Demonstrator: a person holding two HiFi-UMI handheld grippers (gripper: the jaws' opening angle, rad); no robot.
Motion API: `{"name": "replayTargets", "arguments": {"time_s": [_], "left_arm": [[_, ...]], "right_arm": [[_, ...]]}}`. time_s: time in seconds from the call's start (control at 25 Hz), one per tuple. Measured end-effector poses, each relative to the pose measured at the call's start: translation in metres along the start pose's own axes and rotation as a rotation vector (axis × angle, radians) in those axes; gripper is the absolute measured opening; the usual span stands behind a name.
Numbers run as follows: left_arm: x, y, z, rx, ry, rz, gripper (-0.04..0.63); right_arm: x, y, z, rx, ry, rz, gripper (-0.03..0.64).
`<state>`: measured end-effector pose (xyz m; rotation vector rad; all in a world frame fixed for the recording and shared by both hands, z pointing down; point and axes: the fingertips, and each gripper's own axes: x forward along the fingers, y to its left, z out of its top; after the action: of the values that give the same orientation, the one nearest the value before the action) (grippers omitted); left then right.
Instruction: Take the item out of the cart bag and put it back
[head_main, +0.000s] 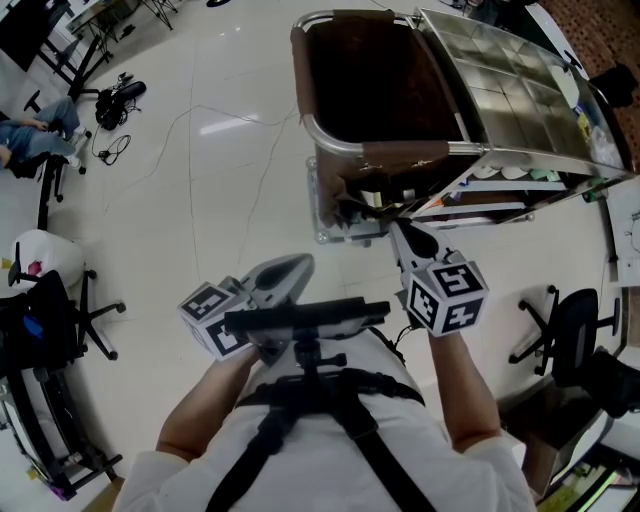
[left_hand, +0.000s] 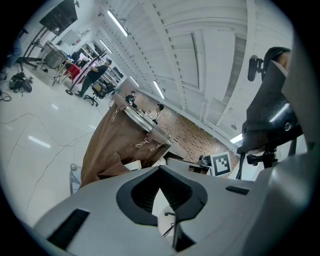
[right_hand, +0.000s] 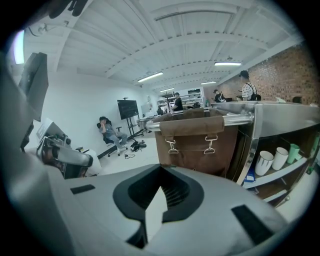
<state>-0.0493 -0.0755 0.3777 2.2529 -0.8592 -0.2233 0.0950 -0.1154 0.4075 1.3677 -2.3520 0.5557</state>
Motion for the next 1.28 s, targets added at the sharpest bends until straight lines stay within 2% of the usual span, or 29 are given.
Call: {"name": "replayTargets", "arguments": {"time_s": [0.88, 1.28], "left_arm": [[0.006, -0.003, -0.003, 0.005, 0.021, -0.013, 0.004], [0.007, -0.005, -0.006, 0.010, 0.050, -0.020, 0.003]], "right_arm": [[-0.019, 0.013, -0.008, 0.044, -0.018, 0.034, 0.000], [-0.036, 0.024, 0.019, 0.005, -0.071, 0.053, 0.000]]}}
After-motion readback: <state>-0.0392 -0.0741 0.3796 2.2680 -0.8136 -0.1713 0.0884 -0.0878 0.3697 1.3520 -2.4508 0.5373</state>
